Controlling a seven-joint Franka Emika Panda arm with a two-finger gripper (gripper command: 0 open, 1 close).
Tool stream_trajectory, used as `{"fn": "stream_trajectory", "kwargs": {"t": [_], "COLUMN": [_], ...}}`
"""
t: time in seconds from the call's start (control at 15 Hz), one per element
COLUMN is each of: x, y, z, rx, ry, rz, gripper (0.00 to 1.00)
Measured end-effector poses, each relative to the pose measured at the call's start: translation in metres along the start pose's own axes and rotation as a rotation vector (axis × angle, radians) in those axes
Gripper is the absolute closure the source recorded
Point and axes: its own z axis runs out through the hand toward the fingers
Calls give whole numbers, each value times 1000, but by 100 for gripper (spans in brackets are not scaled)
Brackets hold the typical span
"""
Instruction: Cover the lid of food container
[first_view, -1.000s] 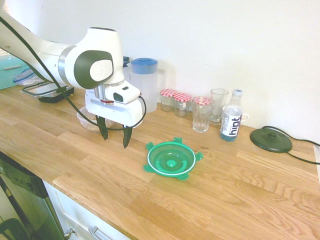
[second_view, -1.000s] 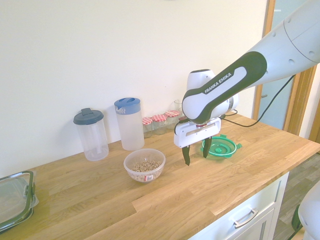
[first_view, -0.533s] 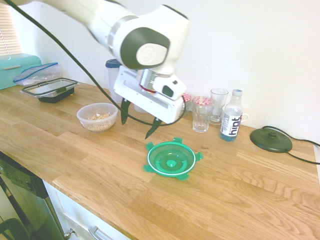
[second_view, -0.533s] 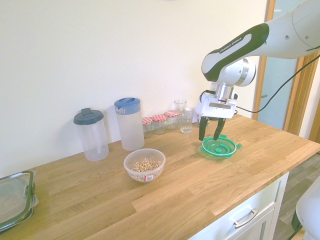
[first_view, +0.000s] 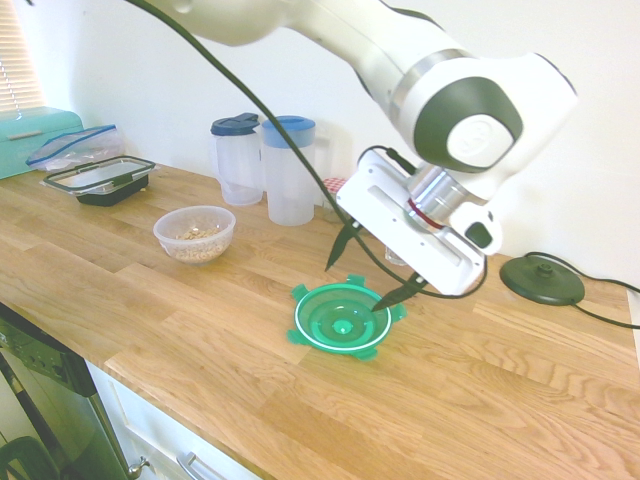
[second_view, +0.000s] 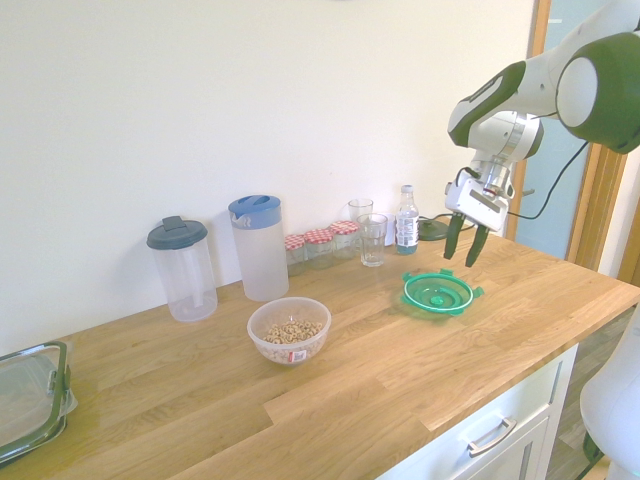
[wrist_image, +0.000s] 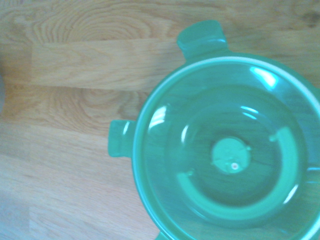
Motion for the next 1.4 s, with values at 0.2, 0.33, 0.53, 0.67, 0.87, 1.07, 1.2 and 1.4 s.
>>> {"fn": "stream_trajectory", "kwargs": {"t": [0.2,0.33,0.53,0.67,0.87,1.07,1.2,1.4], "x": [33,49,65,71,72,72,72,71], "y": [23,33,41,39,27,25,26,25], "z": [14,23,39,52,60,67,71,74], "rx": [31,76,108,120,159,211,236,251], "ry": [-70,-93,-117,-139,-152,-162,-169,-178], "rz": [-17,-26,-39,-42,-56,-45,-35,-32], "gripper": [0,0,0,0,0,100,100,100]}}
